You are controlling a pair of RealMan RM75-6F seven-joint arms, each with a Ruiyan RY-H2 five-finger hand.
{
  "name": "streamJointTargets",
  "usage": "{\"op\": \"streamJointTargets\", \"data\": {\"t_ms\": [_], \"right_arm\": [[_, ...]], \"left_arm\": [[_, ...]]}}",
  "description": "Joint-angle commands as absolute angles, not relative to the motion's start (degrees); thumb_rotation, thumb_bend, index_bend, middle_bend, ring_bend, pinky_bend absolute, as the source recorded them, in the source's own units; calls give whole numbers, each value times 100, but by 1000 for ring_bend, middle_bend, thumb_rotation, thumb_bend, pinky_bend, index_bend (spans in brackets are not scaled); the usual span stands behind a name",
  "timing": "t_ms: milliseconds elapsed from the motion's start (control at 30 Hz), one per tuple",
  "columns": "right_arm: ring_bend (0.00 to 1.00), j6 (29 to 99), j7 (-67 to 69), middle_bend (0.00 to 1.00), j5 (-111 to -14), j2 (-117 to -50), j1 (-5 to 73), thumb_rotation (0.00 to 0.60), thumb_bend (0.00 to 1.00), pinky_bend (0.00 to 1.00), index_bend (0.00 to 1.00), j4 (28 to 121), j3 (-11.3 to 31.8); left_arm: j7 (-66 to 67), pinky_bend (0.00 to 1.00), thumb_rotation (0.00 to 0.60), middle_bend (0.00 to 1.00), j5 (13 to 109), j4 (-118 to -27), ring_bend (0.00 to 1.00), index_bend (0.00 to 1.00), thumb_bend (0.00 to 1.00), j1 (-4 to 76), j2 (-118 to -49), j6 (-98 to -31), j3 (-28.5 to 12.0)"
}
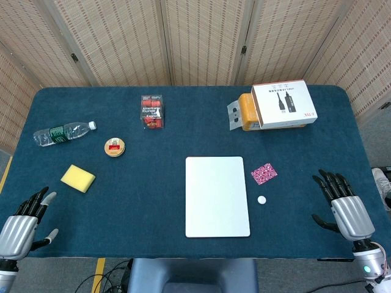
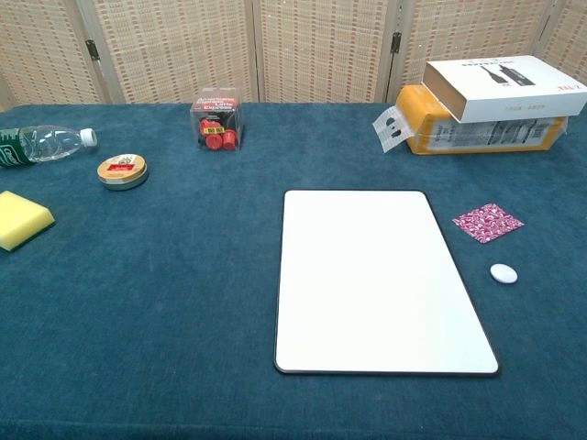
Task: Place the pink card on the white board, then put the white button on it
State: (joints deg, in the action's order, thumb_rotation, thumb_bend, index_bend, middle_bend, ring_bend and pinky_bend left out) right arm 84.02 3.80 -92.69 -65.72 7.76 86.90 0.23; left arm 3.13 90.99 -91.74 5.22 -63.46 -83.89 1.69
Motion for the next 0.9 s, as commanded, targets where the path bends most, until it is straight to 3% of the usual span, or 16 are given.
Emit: {"op": "streamJointTargets", "data": {"t_ms": [33, 467, 900], "right_arm": [[0, 8334, 385, 4, -9224, -6582, 796, 600, 119, 0, 18, 8663, 32], [0, 8115, 402, 44, -9341, -6803, 1146, 600, 119, 0, 18, 8261, 213], [0, 5886, 749, 101, -9081, -5874, 2651, 600, 141, 0, 196, 8454, 489]], "left_arm": [[309, 218, 600, 40, 9072, -9163, 104, 16, 294, 548, -6351, -8332, 165], [227, 218, 600, 40, 9096, -9173, 104, 15, 294, 517, -6292, -8412, 170], [200, 218, 600, 40, 9075, -9192, 105, 16, 293, 535, -6295, -8401, 139]]}}
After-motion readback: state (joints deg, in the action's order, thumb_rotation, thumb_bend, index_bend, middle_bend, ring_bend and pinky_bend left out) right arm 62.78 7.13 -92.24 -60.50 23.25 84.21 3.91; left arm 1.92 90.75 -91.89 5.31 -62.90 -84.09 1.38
